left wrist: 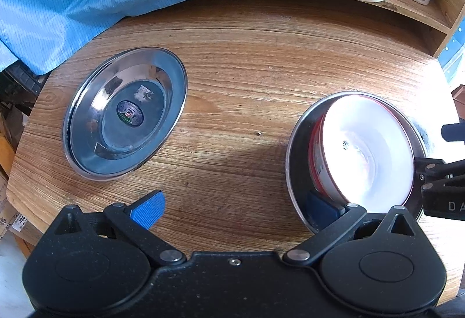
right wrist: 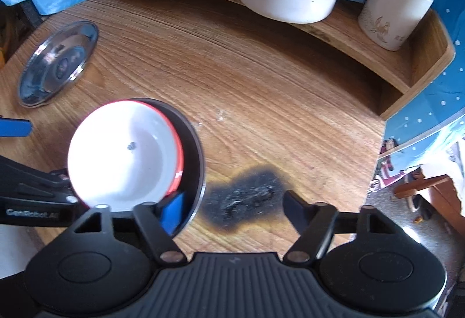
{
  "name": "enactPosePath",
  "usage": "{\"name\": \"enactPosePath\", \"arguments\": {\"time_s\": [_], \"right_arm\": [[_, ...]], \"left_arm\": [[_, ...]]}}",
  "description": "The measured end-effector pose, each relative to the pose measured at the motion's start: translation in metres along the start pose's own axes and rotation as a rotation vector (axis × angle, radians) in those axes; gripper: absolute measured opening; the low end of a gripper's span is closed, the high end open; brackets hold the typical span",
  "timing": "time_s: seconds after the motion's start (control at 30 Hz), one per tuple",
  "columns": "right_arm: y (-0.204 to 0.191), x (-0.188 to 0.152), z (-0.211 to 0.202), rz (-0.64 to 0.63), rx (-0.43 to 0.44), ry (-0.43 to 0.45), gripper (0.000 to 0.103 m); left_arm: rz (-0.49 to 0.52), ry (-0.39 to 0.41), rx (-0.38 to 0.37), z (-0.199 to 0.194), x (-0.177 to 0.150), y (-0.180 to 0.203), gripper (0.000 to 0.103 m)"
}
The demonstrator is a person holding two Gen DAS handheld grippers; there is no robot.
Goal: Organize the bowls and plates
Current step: 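Move both grippers to the rim of the nested bowl stack, then close both grippers on the steel bowl rim of the stack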
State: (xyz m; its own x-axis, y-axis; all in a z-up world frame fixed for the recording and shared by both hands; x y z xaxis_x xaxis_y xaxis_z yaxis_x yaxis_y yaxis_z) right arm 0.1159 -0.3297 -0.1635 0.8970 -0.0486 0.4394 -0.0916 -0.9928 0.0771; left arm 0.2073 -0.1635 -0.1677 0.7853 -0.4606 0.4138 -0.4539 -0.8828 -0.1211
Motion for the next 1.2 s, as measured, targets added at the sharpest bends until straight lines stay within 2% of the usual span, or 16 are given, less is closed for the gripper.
{"name": "enactPosePath", "arguments": {"time_s": [0.07, 0.13, 0.27, 0.33, 0.4, 0.5, 0.63, 0.73, 0.77, 0.97, 1.2], "right_arm": [[-0.003, -0.001, 0.0, 0.007, 0.03, -0.003, 0.057], [-0.004, -0.002, -0.001, 0.022, 0.06, -0.007, 0.052], [-0.005, -0.004, 0.0, 0.06, 0.122, -0.017, 0.038], [-0.005, -0.004, 0.0, 0.071, 0.136, -0.019, 0.035], [-0.005, -0.004, 0.001, 0.076, 0.144, -0.019, 0.033], [-0.004, -0.005, 0.001, 0.087, 0.151, -0.019, 0.031], [-0.004, -0.006, 0.003, 0.11, 0.17, -0.02, 0.028], [-0.005, -0.006, 0.003, 0.131, 0.2, -0.02, 0.021], [-0.005, -0.006, 0.004, 0.139, 0.215, -0.02, 0.017], [-0.004, -0.005, 0.007, 0.183, 0.25, -0.028, 0.015], [-0.007, -0.005, 0.006, 0.173, 0.233, -0.029, 0.015]], "left_arm": [[-0.013, 0.001, -0.018, 0.0, 0.0, -0.001, 0.1], [-0.025, 0.006, -0.037, 0.0, -0.001, -0.001, 0.098], [-0.01, 0.028, -0.067, -0.004, 0.0, 0.004, 0.084], [0.0, 0.039, -0.085, -0.006, 0.0, 0.007, 0.077], [0.002, 0.045, -0.12, -0.008, 0.001, 0.011, 0.059], [0.005, 0.049, -0.169, -0.01, 0.002, 0.018, 0.043], [-0.006, 0.048, -0.213, -0.009, 0.002, 0.024, 0.031], [-0.029, 0.04, -0.256, -0.006, 0.002, 0.026, 0.022], [-0.036, 0.038, -0.275, -0.006, 0.003, 0.026, 0.015], [-0.053, 0.039, -0.308, -0.004, 0.002, 0.027, 0.013], [-0.056, 0.037, -0.322, -0.004, 0.005, 0.025, 0.012]]}}
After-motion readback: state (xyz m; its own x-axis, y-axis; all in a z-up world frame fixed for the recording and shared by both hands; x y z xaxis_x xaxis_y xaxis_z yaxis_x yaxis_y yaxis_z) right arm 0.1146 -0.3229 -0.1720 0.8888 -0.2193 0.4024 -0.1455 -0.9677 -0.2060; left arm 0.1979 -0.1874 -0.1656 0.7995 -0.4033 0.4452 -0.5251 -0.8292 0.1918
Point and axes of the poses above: each gripper's, at about its wrist camera, not at the fingertips, and z roughly the way its jaws point, y to its right, x to its top, the point moved 8 cm from there along z, roughly the way its jaws point, and after that the axes turned 3 degrees about y, right-handed, at the moved point
